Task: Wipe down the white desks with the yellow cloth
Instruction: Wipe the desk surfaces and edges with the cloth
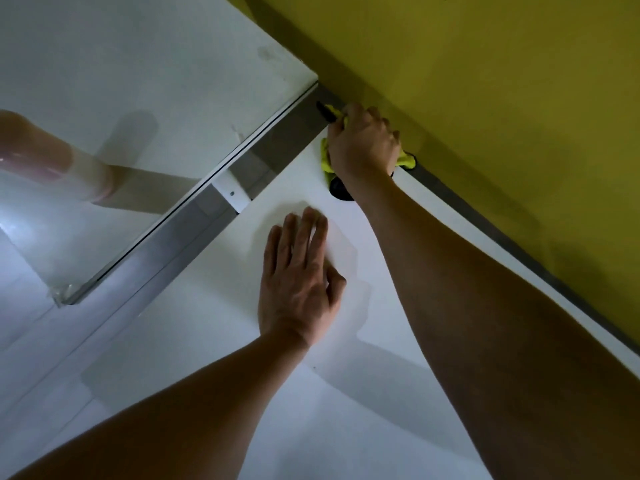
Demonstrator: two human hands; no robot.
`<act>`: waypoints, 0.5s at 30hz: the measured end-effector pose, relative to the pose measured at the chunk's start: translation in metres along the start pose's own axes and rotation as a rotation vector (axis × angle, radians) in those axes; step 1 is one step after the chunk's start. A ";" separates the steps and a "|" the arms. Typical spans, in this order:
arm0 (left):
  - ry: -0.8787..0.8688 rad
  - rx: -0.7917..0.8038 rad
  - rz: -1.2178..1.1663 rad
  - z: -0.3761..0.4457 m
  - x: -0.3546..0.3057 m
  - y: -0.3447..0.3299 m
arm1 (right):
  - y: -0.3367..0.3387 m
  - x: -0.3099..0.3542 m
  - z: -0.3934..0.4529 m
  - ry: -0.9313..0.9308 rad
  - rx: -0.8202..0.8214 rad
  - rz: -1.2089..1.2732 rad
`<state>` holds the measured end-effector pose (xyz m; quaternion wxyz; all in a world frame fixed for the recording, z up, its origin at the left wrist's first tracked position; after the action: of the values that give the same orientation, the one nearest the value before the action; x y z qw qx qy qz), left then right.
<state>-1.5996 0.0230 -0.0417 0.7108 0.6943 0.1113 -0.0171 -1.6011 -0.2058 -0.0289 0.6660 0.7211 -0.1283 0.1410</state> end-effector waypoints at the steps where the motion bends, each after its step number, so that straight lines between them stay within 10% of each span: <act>1: -0.001 -0.006 -0.004 0.000 -0.001 0.000 | 0.001 -0.005 -0.002 0.002 0.008 0.000; 15: -0.005 -0.034 -0.006 0.001 0.000 0.002 | 0.090 -0.228 -0.087 -0.209 -0.169 -0.053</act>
<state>-1.5993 0.0225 -0.0402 0.7229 0.6816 0.1118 -0.0188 -1.8485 -0.1264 -0.0250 0.7110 0.6762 -0.1893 0.0364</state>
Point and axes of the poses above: each hand's wrist, its own z-axis towards the middle knuckle, its own y-axis out of the back of the hand, x = y × z, the point moved 7 cm from there along z, towards the middle knuckle, and after that the axes turned 14 degrees about -y, right-handed, at the moved point
